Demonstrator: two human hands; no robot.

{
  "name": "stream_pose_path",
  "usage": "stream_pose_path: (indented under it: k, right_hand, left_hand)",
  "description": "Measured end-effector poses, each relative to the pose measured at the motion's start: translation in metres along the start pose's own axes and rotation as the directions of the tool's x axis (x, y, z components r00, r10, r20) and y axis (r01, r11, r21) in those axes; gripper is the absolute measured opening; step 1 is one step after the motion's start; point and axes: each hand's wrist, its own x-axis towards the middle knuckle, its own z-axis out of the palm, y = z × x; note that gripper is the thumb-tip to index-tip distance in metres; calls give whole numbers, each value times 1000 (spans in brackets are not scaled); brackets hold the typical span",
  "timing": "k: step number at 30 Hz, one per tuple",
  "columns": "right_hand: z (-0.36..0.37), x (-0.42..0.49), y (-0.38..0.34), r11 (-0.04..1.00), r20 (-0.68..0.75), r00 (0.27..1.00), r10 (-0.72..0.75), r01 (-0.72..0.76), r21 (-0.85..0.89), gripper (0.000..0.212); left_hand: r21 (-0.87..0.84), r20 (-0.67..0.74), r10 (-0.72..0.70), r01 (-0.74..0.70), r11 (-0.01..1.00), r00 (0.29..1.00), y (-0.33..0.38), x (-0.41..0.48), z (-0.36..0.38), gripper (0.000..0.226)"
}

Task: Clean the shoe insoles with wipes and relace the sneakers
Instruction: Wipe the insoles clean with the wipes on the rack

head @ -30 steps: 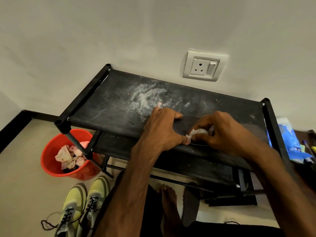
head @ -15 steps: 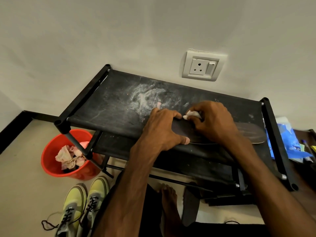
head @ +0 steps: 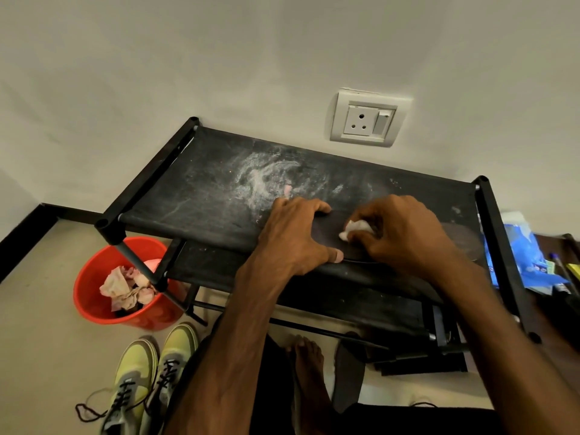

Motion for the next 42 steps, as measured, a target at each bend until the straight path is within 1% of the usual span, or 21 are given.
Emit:
stream_pose_path:
  k: [3, 4, 6, 8, 12, 14, 15, 17, 19, 22, 24, 27, 31, 33, 34, 36, 37, 39, 42]
  right_hand:
    - [8, 13, -3, 999, -149, 988, 32, -29, 23, 16]
    - [11, 16, -3, 999, -169, 985, 36, -30, 38, 15]
    - [12, 18, -3, 997, -159, 987, 22, -10, 74, 14]
    - [9, 13, 0, 992, -96, 995, -13, 24, 121, 11]
    - [-8, -6, 3, 985, 110, 992, -65, 46, 167, 5]
    - [-14, -14, 1, 984, 162, 984, -71, 43, 171, 7]
    - [-14, -15, 1, 986, 161, 985, -62, 36, 163, 8]
    - [-9, -11, 1, 995, 117, 993, -18, 6, 103, 13]
    - [-1, -3, -1, 998, 12, 1000, 16, -17, 65, 22]
    - [9, 12, -4, 993, -155, 984, 83, -68, 97, 20]
    - [12, 20, -4, 989, -189, 976, 113, -91, 119, 20]
    - [10, 19, -1, 988, -136, 987, 87, -68, 141, 22]
    - [-3, -3, -2, 990, 49, 998, -43, 35, 137, 21]
    - [-9, -11, -4, 988, 143, 988, -50, 28, 150, 28]
    - [-11, -14, -5, 988, 163, 985, -49, 24, 152, 33]
    - [-10, -13, -4, 993, 134, 991, -31, 15, 119, 37]
    - [-7, -10, -5, 996, 96, 995, -15, 6, 93, 33]
    - [2, 0, -6, 997, -18, 1000, 19, -18, 77, 22]
    - [15, 16, -7, 989, -172, 981, 92, -71, 127, 19]
  left_hand:
    - [5, 1, -2, 2, 1000, 1000, 0, 0, 0, 80]
    - [3, -1, -1, 1, 1000, 1000, 0, 0, 0, 79]
    - [-22, -4, -10, 10, 1000, 1000, 0, -1, 0, 79]
    - [-51, -11, -27, 26, 998, 1000, 0, -1, 0, 80]
    - [-60, -27, -55, 53, 997, 998, 1, -1, 1, 84]
    - [-51, -29, -46, 45, 998, 999, 1, 0, 1, 84]
    - [-47, -28, -41, 40, 998, 999, 1, 0, 1, 84]
    - [-37, -21, -30, 30, 999, 999, 2, -1, 1, 83]
    - [-18, -14, -16, 16, 1000, 1000, 2, -1, 1, 80]
    - [-11, -7, -13, 13, 1000, 1000, 2, -3, 1, 79]
    - [-24, -2, -23, 22, 999, 1000, 2, -3, 0, 79]
    - [-58, -16, -34, 33, 998, 999, 2, -3, -1, 80]
    - [-77, -36, -52, 49, 996, 998, 4, -4, -1, 82]
    - [-71, -38, -46, 43, 997, 998, 5, -4, -2, 82]
    - [-63, -35, -40, 38, 997, 999, 5, -4, -2, 81]
    - [-42, -26, -30, 29, 999, 999, 6, -4, -2, 81]
    - [-31, -20, -25, 24, 999, 999, 6, -4, -1, 81]
    - [-16, -7, -22, 22, 1000, 1000, 6, -4, -1, 81]
    - [-11, 4, -27, 27, 1000, 1000, 6, -5, 0, 80]
